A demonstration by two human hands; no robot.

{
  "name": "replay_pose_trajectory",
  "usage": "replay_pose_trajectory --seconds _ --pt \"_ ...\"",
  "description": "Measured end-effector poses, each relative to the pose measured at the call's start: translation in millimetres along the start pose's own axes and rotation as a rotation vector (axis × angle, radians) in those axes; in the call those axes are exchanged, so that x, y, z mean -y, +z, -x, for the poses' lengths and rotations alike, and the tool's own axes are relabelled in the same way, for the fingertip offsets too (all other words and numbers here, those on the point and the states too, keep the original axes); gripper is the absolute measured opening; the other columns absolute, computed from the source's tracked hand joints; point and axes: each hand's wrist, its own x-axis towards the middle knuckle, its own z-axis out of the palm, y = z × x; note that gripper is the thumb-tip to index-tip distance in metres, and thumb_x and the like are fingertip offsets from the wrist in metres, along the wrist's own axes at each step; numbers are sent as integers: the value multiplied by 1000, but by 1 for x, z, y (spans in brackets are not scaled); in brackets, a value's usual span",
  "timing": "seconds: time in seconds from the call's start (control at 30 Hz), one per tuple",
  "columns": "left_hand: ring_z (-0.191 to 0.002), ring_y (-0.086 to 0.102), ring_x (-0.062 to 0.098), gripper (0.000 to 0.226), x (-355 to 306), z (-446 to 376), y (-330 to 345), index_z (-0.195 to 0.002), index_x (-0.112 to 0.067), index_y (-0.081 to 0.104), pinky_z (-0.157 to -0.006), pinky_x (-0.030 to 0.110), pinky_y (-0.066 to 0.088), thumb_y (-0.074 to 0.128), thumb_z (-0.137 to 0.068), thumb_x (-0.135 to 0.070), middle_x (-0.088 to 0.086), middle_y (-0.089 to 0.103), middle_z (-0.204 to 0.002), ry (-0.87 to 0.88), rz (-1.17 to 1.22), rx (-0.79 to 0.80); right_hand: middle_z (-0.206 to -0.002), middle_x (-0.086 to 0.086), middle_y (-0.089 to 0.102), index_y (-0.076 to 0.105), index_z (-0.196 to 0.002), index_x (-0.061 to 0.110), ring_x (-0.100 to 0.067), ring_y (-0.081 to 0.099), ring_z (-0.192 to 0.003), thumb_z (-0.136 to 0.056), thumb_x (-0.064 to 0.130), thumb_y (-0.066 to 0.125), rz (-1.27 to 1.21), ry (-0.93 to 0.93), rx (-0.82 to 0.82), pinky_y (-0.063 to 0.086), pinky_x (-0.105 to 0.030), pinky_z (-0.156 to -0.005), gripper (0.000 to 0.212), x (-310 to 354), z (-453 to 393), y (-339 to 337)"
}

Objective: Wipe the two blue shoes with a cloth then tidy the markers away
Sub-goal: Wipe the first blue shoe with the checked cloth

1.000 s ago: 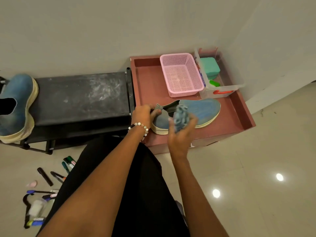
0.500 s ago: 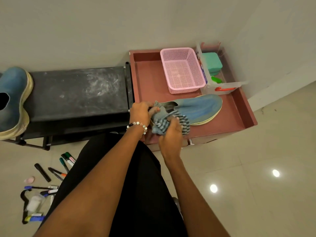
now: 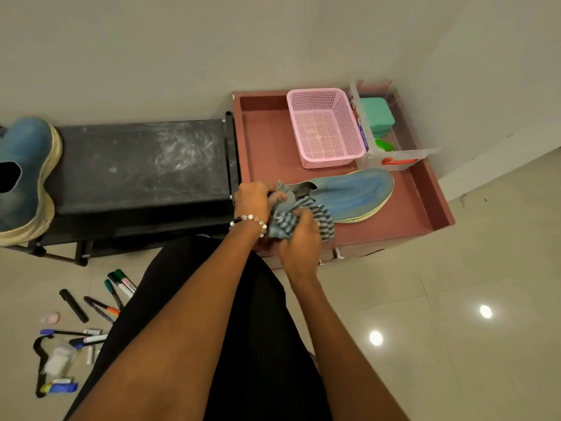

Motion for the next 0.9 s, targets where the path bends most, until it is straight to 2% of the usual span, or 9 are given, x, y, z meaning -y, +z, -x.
replay_pose_trajectory --seconds 0.1,0.2,0.4,0.47,0.53,0.63,0.73,0.83,0.9 --pt "-63 52 18 30 1 -2 0 -82 -9 74 -58 23 35 67 -86 -38 7 58 -64 3 -3 15 -112 -10 58 51 -119 7 -23 56 -99 -73 3 68 -5 -243 178 49 -30 -75 49 -14 11 -10" --pt "-65 50 20 35 1 -5 1 -79 -7 73 -58 25 34 67 -85 -40 14 62 -68 -6 -7 36 -118 -8 57 53 -120 13 -25 56 -104 -65 -7 64 133 -312 240 46 -28 -77 60 -42 -3 -40" --pt "-66 50 21 34 2 -6 1 -84 -9 74 -60 25 32 66 -85 -42 14 64 -70 0 -20 19 -104 -17 58 51 -110 4 -31 55 -93 -70 -5 61 84 39 -3 37 -25 -67 42 -18 -13 -17" --pt "-65 52 20 33 4 -6 0 -85 -10 75 -58 24 33 66 -85 -42 13 63 -69 13 -28 16 -103 -16 58 51 -110 4 -28 55 -92 -74 4 59 -28 3 32 35 -23 -66 37 -1 2 -4" --pt "-63 52 19 34 4 -5 0 -83 -10 75 -57 23 34 66 -85 -42 10 62 -66 26 -31 16 -107 -14 58 51 -115 4 -26 55 -94 -77 16 55 -30 -162 150 42 -26 -68 40 0 14 -8" --pt "-62 50 18 35 3 -3 0 -82 -10 75 -58 23 32 66 -84 -44 7 57 -63 32 -32 8 -126 -13 54 51 -124 9 -33 54 -110 -72 -1 63 100 -289 266 51 -36 -82 54 -28 6 -35" --pt "-65 50 19 35 2 -2 1 -84 -11 75 -59 23 32 67 -84 -44 6 57 -63 30 -28 5 -118 -15 56 52 -120 8 -35 55 -104 -66 -9 64 197 -250 193 49 -35 -74 58 -36 -5 -43" --pt "-67 57 23 33 1 -3 0 -87 -11 76 -58 23 34 66 -85 -43 7 57 -64 42 -48 26 -103 -18 58 50 -113 2 -32 55 -92 -74 -1 63 127 -41 108 37 -26 -65 41 -1 -7 -18" --pt "-70 60 24 34 2 -3 -1 -90 -11 75 -60 25 40 65 -86 -43 10 63 -69 53 -68 37 -96 -16 60 49 -109 2 -29 56 -85 -77 1 59 67 -26 108 40 -28 -62 34 13 -4 -6"
